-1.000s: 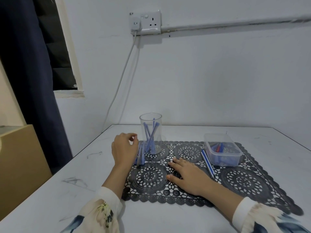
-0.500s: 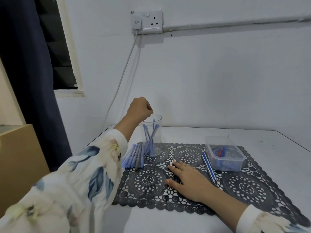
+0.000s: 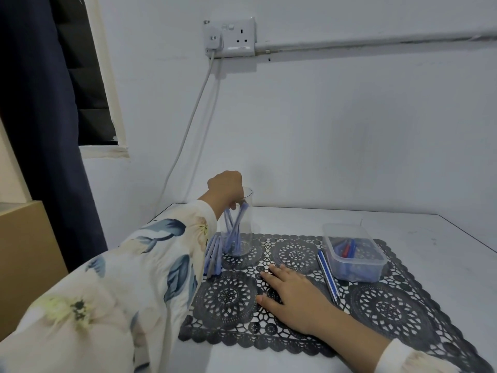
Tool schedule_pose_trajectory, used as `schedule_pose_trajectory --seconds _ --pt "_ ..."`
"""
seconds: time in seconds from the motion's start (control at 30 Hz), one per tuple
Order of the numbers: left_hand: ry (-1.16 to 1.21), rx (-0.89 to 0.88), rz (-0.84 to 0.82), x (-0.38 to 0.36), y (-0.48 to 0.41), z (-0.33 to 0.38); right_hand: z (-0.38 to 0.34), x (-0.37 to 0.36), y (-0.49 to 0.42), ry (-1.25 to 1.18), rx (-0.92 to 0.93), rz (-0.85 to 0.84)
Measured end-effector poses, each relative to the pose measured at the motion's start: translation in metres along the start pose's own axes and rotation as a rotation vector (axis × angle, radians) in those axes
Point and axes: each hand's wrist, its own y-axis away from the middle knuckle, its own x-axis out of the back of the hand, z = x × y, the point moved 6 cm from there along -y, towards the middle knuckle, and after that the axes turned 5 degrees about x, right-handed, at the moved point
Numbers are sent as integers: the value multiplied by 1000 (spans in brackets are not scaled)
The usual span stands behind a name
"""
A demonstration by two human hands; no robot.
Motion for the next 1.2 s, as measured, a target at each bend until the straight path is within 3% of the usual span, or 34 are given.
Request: schedule_pose_trajectory --seconds 0.43,0.7,0.83,1.0,1.1,1.2 --pt "29 7 8 0 1 -2 1 -1 0 37 -1 7" --pt "343 -8 149 8 -5 -18 -1 1 1 56 8 10" --pt "587 -40 360 24 5 -24 1 1 1 55 7 12" --pt "901 -208 683 59 37 -28 0 0 0 55 8 13" --pt "907 -342 846 80 60 -22 1 -1 0 49 5 22" --pt "765 -520 1015 96 86 -12 1 -1 0 38 1 25"
